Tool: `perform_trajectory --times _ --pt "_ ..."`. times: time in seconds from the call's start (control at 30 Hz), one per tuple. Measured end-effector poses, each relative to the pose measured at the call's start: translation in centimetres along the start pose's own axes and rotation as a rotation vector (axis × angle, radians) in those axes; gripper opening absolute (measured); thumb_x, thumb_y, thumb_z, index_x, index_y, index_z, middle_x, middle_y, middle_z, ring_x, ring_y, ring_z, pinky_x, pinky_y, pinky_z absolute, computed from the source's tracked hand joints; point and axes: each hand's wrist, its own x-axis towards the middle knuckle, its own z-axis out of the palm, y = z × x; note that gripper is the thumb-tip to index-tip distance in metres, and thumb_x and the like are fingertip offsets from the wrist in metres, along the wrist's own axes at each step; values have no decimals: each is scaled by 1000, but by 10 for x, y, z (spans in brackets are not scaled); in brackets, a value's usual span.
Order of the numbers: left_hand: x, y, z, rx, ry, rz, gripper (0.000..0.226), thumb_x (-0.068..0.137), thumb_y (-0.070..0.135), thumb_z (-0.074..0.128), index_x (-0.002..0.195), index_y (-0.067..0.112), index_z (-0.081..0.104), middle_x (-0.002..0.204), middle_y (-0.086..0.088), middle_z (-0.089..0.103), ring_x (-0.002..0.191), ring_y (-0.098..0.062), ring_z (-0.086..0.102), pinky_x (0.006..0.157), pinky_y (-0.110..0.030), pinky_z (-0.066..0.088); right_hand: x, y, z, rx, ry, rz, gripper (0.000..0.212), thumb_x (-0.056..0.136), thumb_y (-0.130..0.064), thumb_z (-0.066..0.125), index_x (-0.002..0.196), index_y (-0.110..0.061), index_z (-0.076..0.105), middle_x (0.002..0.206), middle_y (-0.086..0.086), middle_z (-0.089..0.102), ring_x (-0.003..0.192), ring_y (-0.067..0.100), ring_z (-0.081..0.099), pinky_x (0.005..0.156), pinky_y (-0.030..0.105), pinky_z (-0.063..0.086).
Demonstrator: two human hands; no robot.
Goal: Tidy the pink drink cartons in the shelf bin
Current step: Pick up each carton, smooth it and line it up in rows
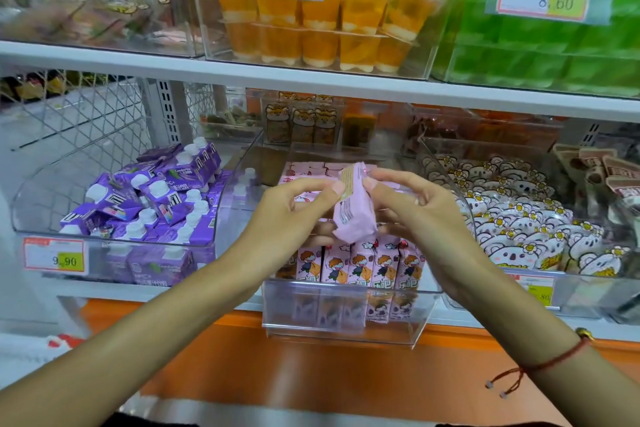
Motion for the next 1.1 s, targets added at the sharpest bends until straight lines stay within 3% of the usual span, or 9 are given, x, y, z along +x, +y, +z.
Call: perform_trajectory --times 0.33,0.43,0.53,0.6,0.67,0.77,0.9,1.0,1.1 --pt "1 -5 -1 30 41 5 9 87 33 63 95 29 64 68 11 74 65 -1 70 56 -10 51 0 0 2 -31 -26 25 24 91 -36 58 105 -20 70 74 1 72 61 8 66 52 14 48" --pt "3 -7 -3 59 77 71 14 89 26 62 103 27 61 85 9 76 80 -3 71 65 -11 52 -3 2 6 -70 -133 -14 28 91 -38 57 116 -29 62 95 -5 73 81 8 70 65 19 55" --pt "3 -7 -1 72 94 105 9 93 22 58 100 27 60 87 15 75 80 0 70 67 -16 54 -4 10 11 -217 -142 -137 41 89 -21 64 128 -28 53 109 -4 66 90 7 66 73 19 55" --pt "3 -5 -1 95 123 103 13 93 39 52 95 31 63 89 21 73 87 2 68 76 -20 54 -4 12 12 -325 -64 -267 43 88 -15 66 128 -28 55 105 -10 63 88 6 62 68 15 51" --pt "4 0 -1 107 134 76 39 80 68 43 88 40 69 91 21 72 90 -1 68 83 -29 53 -2 12 8 -531 5 -433 47 85 -12 68 127 -29 57 102 -14 60 89 5 57 72 16 48" --pt "2 7 -2 124 84 19 49 66 80 39 80 46 71 84 16 73 77 -10 71 73 -34 60 -3 12 4 -813 18 -647 51 81 -13 70 128 -29 58 104 -6 57 93 7 52 78 20 44" --pt "1 4 -2 139 123 -7 36 87 59 50 87 28 69 80 2 74 71 -14 70 73 -39 61 -4 13 4 -837 -18 -729 51 80 -17 68 127 -33 56 104 -2 55 95 7 46 82 14 37" --pt "3 4 -2 46 156 0 26 93 41 54 77 24 67 69 13 72 66 -4 69 71 -28 60 -2 13 2 -802 -17 -660 47 86 -28 61 132 -33 51 119 -9 51 111 3 42 92 5 27" --pt "3 3 -3 35 127 61 15 94 29 56 88 24 69 81 13 74 81 -4 71 71 -20 58 1 15 -2 -762 -39 -594 41 92 -31 58 132 -28 49 121 -16 50 116 3 46 95 11 33"
